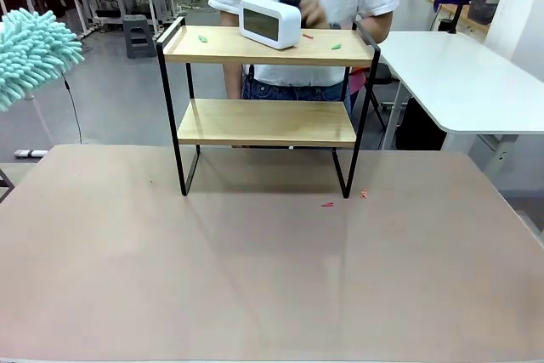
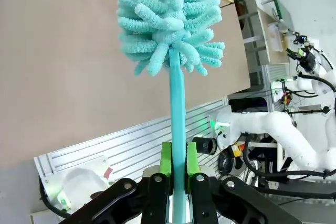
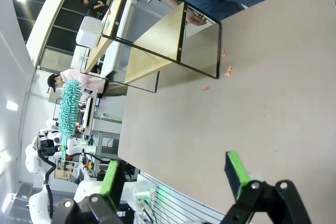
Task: Clean the shelf.
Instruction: Clean the remaining tier of the Shelf with the Duster once objects are removed.
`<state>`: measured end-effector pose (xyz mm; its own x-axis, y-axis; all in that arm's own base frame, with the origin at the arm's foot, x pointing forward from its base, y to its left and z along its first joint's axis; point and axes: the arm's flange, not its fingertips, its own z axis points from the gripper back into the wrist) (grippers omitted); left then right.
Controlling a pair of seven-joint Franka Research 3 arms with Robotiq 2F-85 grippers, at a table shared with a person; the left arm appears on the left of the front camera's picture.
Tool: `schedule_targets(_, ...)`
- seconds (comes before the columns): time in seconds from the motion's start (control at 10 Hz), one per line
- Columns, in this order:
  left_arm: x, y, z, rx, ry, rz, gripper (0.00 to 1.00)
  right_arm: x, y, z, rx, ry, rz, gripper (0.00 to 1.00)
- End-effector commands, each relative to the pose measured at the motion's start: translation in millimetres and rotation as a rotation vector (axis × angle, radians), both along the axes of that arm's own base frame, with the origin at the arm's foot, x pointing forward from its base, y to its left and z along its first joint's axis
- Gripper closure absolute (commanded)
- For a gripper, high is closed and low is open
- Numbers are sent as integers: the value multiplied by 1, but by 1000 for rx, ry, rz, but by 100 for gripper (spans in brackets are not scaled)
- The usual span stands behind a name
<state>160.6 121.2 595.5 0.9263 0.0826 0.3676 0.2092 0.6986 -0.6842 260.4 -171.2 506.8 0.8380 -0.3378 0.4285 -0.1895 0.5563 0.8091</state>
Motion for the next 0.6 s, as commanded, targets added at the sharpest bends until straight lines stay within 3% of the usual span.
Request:
schedule_targets(0.0, 0, 3, -2, 14, -9, -5, 88, 3, 1, 1, 10, -36, 6, 0)
schedule_targets(0.5, 0, 3, -2, 14, -9, -5, 88, 3, 1, 1, 10, -36, 6, 0)
